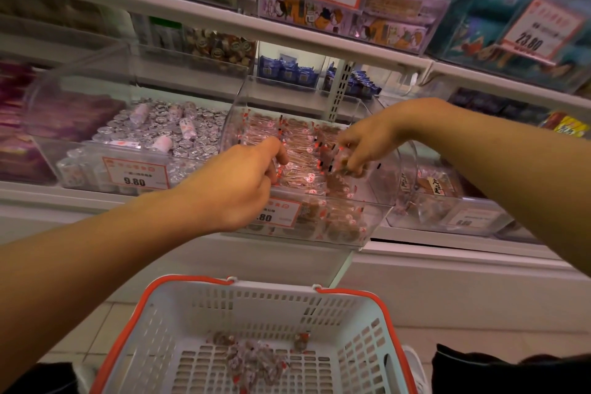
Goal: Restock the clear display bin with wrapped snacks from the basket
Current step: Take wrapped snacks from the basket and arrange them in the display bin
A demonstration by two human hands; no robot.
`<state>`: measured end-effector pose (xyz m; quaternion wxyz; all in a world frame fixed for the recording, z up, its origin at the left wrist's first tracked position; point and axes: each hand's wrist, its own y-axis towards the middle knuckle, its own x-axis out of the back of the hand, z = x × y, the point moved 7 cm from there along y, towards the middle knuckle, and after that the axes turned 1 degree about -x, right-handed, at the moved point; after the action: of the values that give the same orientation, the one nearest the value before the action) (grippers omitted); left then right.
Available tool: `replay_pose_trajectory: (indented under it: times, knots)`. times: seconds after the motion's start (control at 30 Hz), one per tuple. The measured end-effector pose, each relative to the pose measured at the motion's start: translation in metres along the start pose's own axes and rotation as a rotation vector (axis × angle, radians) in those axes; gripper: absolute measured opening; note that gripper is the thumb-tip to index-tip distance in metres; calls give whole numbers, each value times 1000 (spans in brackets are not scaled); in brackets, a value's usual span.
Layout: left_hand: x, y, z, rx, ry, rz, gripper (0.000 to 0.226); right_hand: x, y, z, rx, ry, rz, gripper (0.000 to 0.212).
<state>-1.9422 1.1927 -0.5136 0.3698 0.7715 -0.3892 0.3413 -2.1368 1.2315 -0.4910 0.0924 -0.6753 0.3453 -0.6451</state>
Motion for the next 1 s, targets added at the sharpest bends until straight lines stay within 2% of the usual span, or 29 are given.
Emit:
replay_pose_trajectory:
  times: [0.1, 0.33, 0.6, 0.7, 0.73, 0.8, 0.83, 0.87, 1.0]
  knots:
    - [0, 0, -1, -2, 11, -3, 37, 2, 4, -1, 4, -4, -50, 14]
    - [1, 0, -3, 4, 18, 1, 37, 4, 18, 1, 15, -189, -234, 25]
    - [0, 1, -5, 9, 21, 12, 35, -9, 34, 1, -8, -260, -213, 27]
    - [-1, 1, -5, 14, 18, 13, 35, -4, 32, -2, -20, -250, -281, 25]
    - [-1, 1, -5, 13, 17, 13, 35, -2, 30, -3, -23, -252, -328, 29]
    - [-1, 1, -5, 14, 19, 14, 35, -1, 27, -7, -58, -275, -383, 60]
    - [-2, 2, -5, 14, 21, 14, 35, -3, 27, -10, -84, -296, -361, 75]
    - [-2, 2, -5, 16, 22, 12, 35, -8, 28, -13, -112, -337, -308, 82]
    - [-4, 3, -6, 22, 34, 0, 31, -29, 36, -9, -183, -425, -85, 66]
